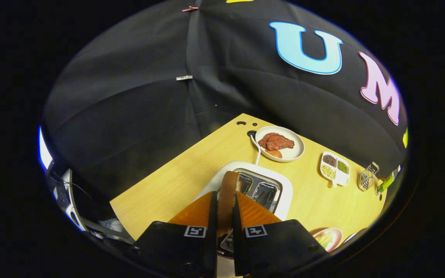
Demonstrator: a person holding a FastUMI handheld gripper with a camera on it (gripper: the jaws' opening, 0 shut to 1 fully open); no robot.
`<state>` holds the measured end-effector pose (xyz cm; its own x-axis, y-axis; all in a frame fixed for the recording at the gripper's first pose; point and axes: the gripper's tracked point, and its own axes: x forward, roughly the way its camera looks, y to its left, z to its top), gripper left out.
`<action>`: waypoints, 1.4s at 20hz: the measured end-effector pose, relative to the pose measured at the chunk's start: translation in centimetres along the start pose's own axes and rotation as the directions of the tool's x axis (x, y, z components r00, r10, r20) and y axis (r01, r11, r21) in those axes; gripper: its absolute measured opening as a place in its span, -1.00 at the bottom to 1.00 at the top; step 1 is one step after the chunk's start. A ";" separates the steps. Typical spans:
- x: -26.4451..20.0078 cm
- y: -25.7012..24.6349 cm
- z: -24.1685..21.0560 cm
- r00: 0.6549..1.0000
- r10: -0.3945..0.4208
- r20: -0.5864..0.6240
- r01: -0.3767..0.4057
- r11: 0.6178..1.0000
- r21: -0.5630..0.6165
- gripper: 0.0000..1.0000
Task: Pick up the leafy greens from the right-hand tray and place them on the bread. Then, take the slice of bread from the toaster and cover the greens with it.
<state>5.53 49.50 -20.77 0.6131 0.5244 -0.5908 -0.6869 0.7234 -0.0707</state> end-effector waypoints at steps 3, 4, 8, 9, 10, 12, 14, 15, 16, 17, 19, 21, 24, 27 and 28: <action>-0.7 0.4 0.4 0.999 0.042 0.002 -0.042 0.998 0.049 -0.73; -1.0 0.2 0.6 0.999 0.051 0.002 -0.051 0.996 0.069 -0.77; -2.7 -0.9 3.0 0.997 0.049 0.061 -0.056 0.992 0.113 -0.77; -3.3 -0.9 3.4 0.996 0.053 0.072 -0.061 0.991 0.122 -0.77; -4.0 -1.1 4.0 0.995 0.054 0.086 -0.065 0.989 0.132 -0.77; -5.3 -1.6 5.2 0.992 0.056 0.116 -0.073 0.986 0.149 -0.78; -6.3 -2.5 6.3 0.988 0.059 0.146 -0.082 0.984 0.158 -0.77; -7.0 -3.4 6.7 0.987 0.053 0.154 -0.080 0.982 0.171 -0.78; -7.5 -4.3 6.8 0.986 0.045 0.162 -0.075 0.981 0.180 -0.78; -8.0 -5.4 6.9 0.985 0.033 0.168 -0.065 0.980 0.190 -0.77; -9.0 -7.6 6.9 0.984 0.000 0.177 -0.035 0.980 0.194 -0.78; -10.0 -9.8 6.5 0.982 -0.029 0.188 -0.012 0.977 0.213 -0.78; -11.5 -13.5 5.4 0.979 -0.082 0.188 0.031 0.965 0.259 -0.78; -12.4 -16.9 3.0 0.978 -0.127 0.167 0.069 0.945 0.318 -0.78; -12.5 -17.8 1.9 0.979 -0.132 0.154 0.072 0.936 0.345 -0.78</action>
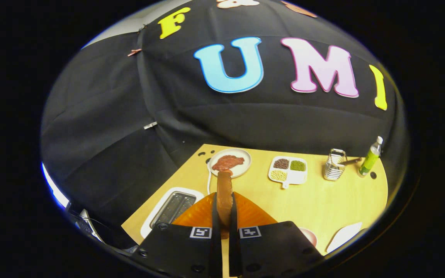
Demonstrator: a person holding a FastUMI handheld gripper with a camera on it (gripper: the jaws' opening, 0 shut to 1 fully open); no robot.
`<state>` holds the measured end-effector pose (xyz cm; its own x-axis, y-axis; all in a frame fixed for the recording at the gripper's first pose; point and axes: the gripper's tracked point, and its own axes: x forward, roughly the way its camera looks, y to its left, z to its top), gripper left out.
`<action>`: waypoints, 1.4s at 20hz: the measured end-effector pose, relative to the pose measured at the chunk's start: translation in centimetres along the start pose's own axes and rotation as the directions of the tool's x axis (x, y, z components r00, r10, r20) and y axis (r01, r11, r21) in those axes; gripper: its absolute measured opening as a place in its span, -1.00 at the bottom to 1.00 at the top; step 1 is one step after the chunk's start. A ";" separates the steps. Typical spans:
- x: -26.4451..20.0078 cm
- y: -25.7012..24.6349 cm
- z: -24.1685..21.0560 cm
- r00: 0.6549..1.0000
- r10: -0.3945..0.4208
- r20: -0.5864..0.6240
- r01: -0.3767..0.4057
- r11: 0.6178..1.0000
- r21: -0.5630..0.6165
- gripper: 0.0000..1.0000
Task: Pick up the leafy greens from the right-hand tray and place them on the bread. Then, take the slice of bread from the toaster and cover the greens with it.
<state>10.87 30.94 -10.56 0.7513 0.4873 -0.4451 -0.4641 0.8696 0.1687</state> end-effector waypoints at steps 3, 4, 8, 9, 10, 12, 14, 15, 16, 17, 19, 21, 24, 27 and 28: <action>-0.5 -2.7 -2.3 0.999 -0.009 -0.036 0.012 0.996 0.085 -0.78; -0.6 -3.5 -3.3 0.999 -0.010 -0.044 0.015 0.994 0.112 -0.78; -0.9 -6.3 -6.6 0.997 -0.034 -0.070 0.047 0.981 0.190 -0.77; -0.9 -6.6 -7.6 0.996 -0.040 -0.077 0.055 0.977 0.206 -0.77; -1.0 -7.4 -8.4 0.995 -0.049 -0.083 0.066 0.973 0.222 -0.78; -1.0 -8.7 -10.2 0.994 -0.058 -0.098 0.083 0.960 0.268 -0.78; -1.1 -9.9 -11.8 0.991 -0.063 -0.115 0.097 0.943 0.318 -0.78; -1.0 -10.4 -12.7 0.990 -0.067 -0.123 0.105 0.936 0.336 -0.78; -0.9 -11.0 -13.5 0.989 -0.069 -0.131 0.112 0.930 0.350 -0.78; -0.9 -11.5 -14.3 0.987 -0.072 -0.141 0.120 0.924 0.362 -0.77; -0.9 -12.5 -15.6 0.984 -0.080 -0.159 0.136 0.913 0.384 -0.78; -0.9 -13.5 -16.4 0.981 -0.096 -0.169 0.157 0.902 0.402 -0.77; -1.4 -14.9 -17.5 0.972 -0.127 -0.196 0.200 0.888 0.415 -0.70; -1.7 -16.6 -18.3 0.961 -0.172 -0.217 0.247 0.887 0.390 -0.52; -1.8 -17.0 -18.8 0.955 -0.189 -0.226 0.265 0.888 0.375 -0.35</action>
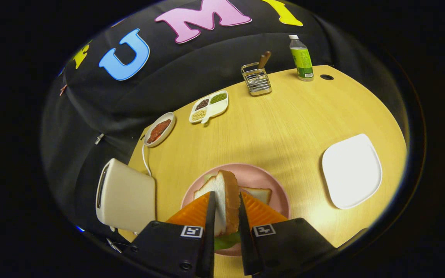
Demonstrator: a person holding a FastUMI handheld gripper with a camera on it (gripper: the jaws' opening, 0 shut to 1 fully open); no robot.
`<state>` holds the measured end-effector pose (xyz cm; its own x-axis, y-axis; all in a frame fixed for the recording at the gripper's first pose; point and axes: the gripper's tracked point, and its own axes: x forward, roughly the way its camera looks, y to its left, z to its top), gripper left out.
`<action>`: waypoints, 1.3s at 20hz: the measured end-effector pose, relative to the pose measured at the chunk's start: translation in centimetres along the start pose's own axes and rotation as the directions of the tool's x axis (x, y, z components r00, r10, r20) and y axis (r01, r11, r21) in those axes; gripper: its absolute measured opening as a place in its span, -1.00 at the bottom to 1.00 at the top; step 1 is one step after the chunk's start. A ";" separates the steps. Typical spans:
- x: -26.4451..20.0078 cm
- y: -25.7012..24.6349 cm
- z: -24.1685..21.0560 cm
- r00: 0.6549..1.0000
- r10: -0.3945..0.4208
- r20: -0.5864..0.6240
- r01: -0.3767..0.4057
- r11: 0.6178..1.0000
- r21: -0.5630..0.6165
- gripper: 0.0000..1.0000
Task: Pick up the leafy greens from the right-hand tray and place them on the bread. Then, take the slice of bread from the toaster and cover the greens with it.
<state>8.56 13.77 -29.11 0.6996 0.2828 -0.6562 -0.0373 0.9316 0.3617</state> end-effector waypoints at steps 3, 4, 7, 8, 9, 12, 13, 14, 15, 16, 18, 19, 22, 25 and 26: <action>-0.5 -1.8 -0.6 0.997 -0.072 0.001 0.072 0.996 -0.054 0.09; -0.6 -2.1 -0.8 0.997 -0.079 -0.004 0.078 0.995 -0.066 0.26; -1.4 -2.6 -0.4 0.995 -0.093 0.017 0.094 0.992 -0.088 0.74; -1.9 -2.8 0.1 0.994 -0.102 0.035 0.105 0.990 -0.095 0.89; -2.5 -2.8 0.6 0.992 -0.110 0.056 0.116 0.988 -0.101 0.98; -5.1 -2.5 3.3 0.980 -0.130 0.149 0.150 0.980 -0.132 0.98; -6.2 -2.2 4.5 0.974 -0.131 0.187 0.159 0.976 -0.146 0.99; -7.4 -1.8 5.7 0.966 -0.128 0.225 0.167 0.973 -0.162 0.98; -8.7 -1.5 7.1 0.957 -0.124 0.264 0.175 0.968 -0.178 0.98; -10.4 -0.9 8.8 0.942 -0.116 0.315 0.184 0.963 -0.196 0.98; -14.0 0.5 12.1 0.901 -0.086 0.424 0.197 0.954 -0.226 0.98; -15.7 1.3 13.4 0.878 -0.069 0.474 0.206 0.947 -0.245 0.98; -20.6 2.9 16.5 0.814 -0.037 0.580 0.254 0.920 -0.298 0.97; -25.6 4.3 19.0 0.724 0.014 0.690 0.277 0.910 -0.309 0.97; -27.0 4.4 19.4 0.701 0.026 0.713 0.279 0.909 -0.308 0.95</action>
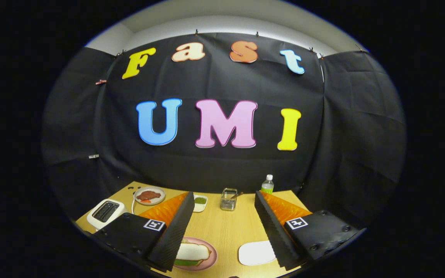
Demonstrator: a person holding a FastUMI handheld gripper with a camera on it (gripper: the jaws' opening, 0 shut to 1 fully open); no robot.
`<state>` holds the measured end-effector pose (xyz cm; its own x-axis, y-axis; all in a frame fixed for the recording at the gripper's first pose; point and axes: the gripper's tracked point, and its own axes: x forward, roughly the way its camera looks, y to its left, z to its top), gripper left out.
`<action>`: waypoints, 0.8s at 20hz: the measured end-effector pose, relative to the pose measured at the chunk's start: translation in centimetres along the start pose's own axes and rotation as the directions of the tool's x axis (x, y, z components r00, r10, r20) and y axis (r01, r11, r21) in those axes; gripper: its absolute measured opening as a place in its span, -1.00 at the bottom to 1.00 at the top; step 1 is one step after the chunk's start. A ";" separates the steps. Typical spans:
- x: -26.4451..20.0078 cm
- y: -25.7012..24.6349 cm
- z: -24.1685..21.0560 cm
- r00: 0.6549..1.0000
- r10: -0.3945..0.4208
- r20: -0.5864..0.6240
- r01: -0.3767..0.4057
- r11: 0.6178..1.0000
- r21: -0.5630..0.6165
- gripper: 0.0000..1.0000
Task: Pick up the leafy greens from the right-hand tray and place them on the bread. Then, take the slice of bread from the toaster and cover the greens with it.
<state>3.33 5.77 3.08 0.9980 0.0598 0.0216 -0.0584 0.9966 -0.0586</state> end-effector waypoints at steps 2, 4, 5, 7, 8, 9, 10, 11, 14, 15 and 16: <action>-1.2 -1.2 1.6 0.999 0.007 0.040 -0.006 1.000 -0.013 0.95; -1.8 -2.8 2.0 0.999 0.017 0.040 -0.015 0.999 -0.039 0.96; -2.0 -3.4 1.9 0.999 0.025 0.028 -0.024 0.999 -0.041 0.96; -2.2 -4.5 1.5 0.999 0.043 0.012 -0.043 0.999 -0.018 0.97; -2.1 -5.0 1.4 0.999 0.050 0.006 -0.050 0.999 -0.001 0.96; -1.9 -5.5 1.0 0.998 0.057 -0.004 -0.057 0.998 0.008 0.96; -1.8 -6.0 0.7 0.998 0.066 -0.009 -0.066 0.998 0.014 0.96; -1.4 -6.4 0.6 0.997 0.073 -0.015 -0.073 0.997 0.014 0.96; -0.7 -7.0 0.8 0.995 0.098 -0.016 -0.097 0.995 0.030 0.96; -0.6 -6.9 0.9 0.994 0.107 -0.015 -0.106 0.994 0.039 0.96; -0.4 -7.0 0.9 0.994 0.111 -0.013 -0.111 0.993 0.043 0.97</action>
<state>3.31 -1.15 4.40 0.9855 0.1697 0.0019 -0.1696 0.9854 -0.0174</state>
